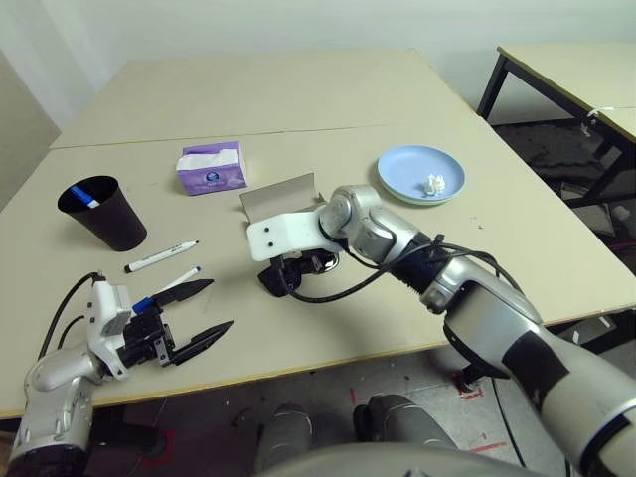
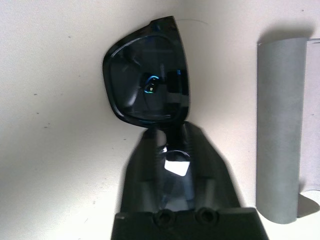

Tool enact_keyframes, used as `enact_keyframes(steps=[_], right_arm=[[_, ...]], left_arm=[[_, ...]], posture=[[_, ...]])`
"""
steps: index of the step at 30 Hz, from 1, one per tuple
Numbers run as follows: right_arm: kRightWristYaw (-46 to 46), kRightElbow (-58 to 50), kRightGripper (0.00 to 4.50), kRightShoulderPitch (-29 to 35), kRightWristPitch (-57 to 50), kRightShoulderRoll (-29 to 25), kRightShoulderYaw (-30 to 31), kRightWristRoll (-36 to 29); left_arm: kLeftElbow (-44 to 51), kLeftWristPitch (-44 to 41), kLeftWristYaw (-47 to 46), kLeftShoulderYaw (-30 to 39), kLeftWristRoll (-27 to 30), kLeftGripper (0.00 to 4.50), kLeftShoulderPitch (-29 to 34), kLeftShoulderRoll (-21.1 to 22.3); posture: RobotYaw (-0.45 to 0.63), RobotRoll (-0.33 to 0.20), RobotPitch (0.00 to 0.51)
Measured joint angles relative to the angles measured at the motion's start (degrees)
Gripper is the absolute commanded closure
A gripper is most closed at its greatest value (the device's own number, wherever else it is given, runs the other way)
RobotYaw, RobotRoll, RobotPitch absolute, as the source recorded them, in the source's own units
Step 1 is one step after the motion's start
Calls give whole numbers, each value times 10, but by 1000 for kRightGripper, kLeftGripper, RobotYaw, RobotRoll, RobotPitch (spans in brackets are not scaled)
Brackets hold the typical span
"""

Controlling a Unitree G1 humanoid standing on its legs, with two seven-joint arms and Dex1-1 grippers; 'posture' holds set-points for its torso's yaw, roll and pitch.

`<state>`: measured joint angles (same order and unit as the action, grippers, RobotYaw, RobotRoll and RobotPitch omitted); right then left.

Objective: Organize and tidy the items on the table.

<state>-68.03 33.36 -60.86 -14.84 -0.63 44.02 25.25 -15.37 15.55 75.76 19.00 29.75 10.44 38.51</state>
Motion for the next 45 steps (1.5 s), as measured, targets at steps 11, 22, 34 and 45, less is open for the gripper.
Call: enact_keyframes(steps=[11,22,34,45], right_arm=[[-8,1,4463,0,3,1,0,1],[-18,-8,1457,0,0,3,-1,0],[-13,9,16,0,18,-2,0,3],[-11,11,954,7,25,-3,0,5]], left_arm=[[88,-51,-48,0,10,0,3,-1],[123,-86,-62,0,17,0,13,0],[154,-105,-78,-1,18,0,22,-1],[188,-125,-99,-4,18,0,27,-1]], posture=[[63,0,39],[56,0,43],[66,0,46],[71,0,44]])
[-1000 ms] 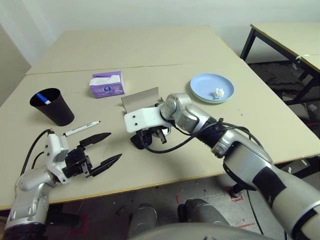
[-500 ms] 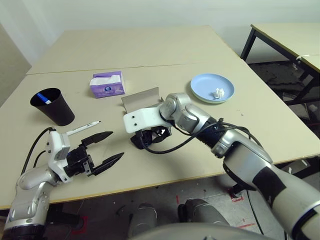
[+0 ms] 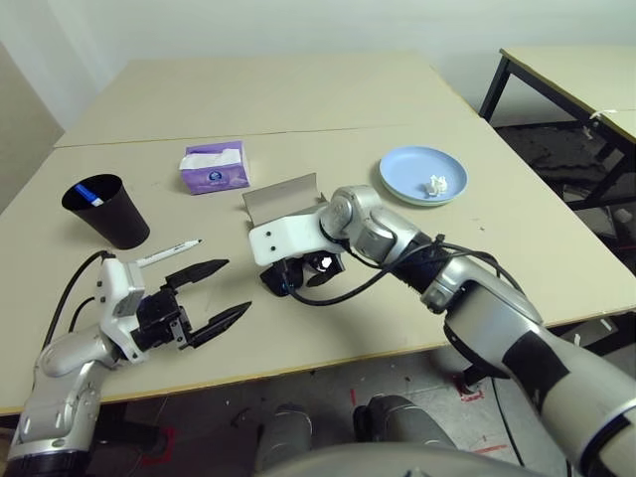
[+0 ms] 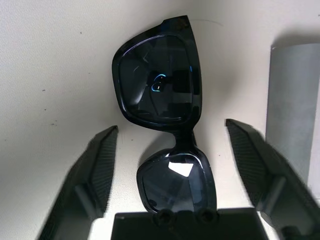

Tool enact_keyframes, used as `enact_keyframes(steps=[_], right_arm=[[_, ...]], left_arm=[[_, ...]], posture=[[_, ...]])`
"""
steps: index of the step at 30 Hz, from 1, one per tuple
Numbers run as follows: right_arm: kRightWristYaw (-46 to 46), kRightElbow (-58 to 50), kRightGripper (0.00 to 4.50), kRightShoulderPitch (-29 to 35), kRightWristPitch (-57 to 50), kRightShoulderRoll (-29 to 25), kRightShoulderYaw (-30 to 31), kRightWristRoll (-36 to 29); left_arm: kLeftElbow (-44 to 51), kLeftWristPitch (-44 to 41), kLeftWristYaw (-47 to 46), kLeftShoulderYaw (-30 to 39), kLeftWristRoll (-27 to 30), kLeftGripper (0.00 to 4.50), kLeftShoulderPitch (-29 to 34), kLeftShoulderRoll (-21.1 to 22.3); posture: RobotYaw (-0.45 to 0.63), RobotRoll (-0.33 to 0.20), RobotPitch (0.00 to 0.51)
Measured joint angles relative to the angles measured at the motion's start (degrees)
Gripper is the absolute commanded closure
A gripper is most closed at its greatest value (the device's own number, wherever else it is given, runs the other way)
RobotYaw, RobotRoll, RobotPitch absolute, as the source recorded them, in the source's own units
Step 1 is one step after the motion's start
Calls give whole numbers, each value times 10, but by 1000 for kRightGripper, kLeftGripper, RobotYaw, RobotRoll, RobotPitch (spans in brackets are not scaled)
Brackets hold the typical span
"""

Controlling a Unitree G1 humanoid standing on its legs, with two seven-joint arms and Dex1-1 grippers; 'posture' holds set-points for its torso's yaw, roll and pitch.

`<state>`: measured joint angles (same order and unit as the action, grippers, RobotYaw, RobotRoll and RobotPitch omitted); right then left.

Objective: Organize and tidy the items on the table.

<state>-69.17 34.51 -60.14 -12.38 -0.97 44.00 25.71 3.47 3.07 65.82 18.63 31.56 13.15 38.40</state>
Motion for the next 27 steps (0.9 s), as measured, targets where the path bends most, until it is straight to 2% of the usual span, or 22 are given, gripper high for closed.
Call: enact_keyframes(steps=[4,9,23,27], right_arm=[[-6,-6,2541,8,-1,-6,0,0],[-13,-24,4295,10,-7,-15,0,0],[-39,-43,4351,9,-17,-21,-1,-1],[-63,-33,4354,-18,-18,-21,-1,-3]], left_arm=[[1,-3,-2,0,0,0,0,0],[0,-2,4,2,1,0,4,1],[-19,18,41,39,1,0,61,18],[-52,31,55,43,0,0,57,27]], posture=[[73,0,43],[76,0,44],[80,0,53],[74,0,49]])
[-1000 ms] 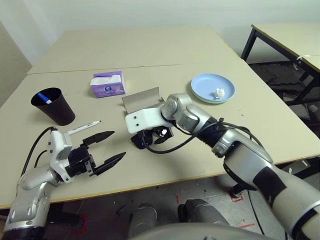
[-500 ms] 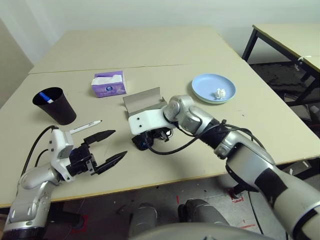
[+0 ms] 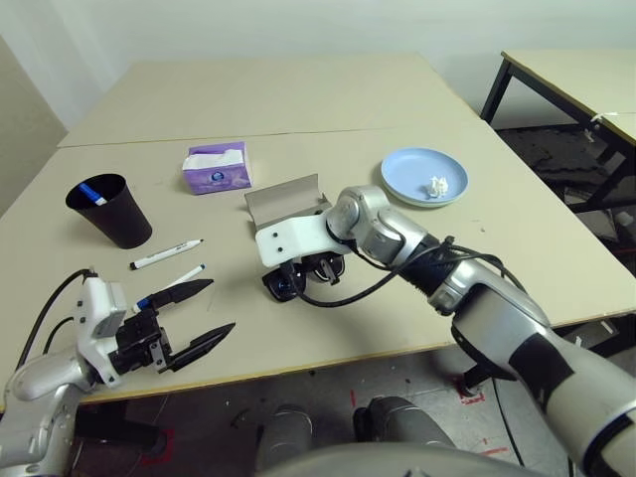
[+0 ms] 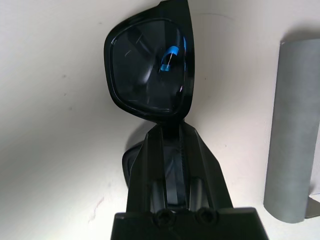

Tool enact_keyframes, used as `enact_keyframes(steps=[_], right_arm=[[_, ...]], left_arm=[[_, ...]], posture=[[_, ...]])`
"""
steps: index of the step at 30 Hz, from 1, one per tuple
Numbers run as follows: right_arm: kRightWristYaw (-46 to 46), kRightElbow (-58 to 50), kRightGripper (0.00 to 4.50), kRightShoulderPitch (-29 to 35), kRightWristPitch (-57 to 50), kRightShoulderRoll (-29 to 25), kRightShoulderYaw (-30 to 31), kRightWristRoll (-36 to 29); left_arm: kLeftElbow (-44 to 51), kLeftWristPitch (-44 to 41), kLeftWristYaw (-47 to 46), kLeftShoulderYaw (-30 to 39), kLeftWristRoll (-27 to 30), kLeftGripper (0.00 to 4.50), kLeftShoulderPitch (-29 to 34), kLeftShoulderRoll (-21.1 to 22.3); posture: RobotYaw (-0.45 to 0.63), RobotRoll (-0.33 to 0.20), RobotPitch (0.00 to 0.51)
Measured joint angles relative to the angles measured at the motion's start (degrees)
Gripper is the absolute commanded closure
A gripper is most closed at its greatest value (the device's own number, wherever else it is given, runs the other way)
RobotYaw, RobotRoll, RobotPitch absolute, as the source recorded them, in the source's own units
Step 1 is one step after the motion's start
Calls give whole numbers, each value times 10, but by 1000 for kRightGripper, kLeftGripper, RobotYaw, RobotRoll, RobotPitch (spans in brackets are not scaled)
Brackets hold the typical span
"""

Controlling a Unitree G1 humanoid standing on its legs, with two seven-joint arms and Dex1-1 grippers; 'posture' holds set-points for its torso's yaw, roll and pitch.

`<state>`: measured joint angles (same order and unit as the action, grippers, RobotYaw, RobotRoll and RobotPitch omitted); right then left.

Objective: Organize and tidy the items on the table.

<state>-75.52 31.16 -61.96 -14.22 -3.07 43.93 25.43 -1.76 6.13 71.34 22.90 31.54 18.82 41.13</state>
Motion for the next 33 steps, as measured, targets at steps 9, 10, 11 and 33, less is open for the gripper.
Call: enact_keyframes(steps=[9,10,11,33], right_arm=[[15,152,4355,-153,54,37,-39,-14],[22,170,4355,-167,62,43,-47,-17],[34,197,4355,-184,74,51,-52,-20],[290,442,4356,-267,196,109,-110,1]], left_arm=[[-110,53,33,0,-10,0,-43,7],[-120,58,34,1,-11,0,-45,7],[-131,64,35,3,-13,0,-46,7],[-151,102,-12,53,3,0,-20,-16]], posture=[[71,0,50],[76,0,51],[82,0,51],[174,0,69]])
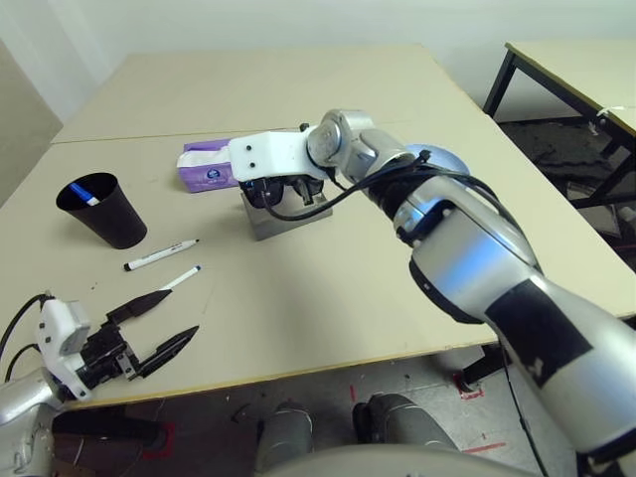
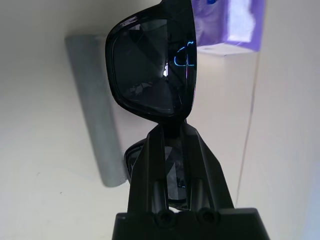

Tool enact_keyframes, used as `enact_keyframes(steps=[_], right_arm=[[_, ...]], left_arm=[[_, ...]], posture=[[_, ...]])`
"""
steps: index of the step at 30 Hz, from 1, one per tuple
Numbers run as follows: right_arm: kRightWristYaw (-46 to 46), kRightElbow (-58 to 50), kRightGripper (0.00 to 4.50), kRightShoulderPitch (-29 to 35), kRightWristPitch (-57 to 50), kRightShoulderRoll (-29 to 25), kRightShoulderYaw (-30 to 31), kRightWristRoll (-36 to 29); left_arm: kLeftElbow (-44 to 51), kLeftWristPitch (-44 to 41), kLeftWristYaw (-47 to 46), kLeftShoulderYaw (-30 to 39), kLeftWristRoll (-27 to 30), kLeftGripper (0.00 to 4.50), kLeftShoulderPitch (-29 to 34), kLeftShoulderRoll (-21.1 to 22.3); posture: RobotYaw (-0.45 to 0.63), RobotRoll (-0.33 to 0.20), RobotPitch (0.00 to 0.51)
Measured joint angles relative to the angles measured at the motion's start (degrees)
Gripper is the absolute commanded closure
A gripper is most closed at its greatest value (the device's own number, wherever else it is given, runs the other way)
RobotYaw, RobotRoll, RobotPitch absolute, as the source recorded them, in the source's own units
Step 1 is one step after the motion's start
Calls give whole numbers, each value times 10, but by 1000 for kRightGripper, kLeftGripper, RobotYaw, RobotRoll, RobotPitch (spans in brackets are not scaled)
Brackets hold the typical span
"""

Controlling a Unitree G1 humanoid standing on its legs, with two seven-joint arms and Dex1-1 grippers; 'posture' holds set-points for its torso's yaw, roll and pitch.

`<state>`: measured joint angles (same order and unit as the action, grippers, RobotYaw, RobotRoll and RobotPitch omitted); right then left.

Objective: Organize and tidy the items on the table.

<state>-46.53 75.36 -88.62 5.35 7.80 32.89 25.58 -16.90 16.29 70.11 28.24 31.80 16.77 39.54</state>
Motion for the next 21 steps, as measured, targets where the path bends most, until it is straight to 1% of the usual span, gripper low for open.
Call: enact_keyframes(steps=[9,21], right_arm=[[32,6,4356,4,13,3,-9,0],[34,14,4356,43,21,3,-9,5]], left_arm=[[44,-33,-44,17,17,0,1,-5],[108,-71,-86,25,26,0,8,-14]], posture=[[193,0,76],[206,0,86]])
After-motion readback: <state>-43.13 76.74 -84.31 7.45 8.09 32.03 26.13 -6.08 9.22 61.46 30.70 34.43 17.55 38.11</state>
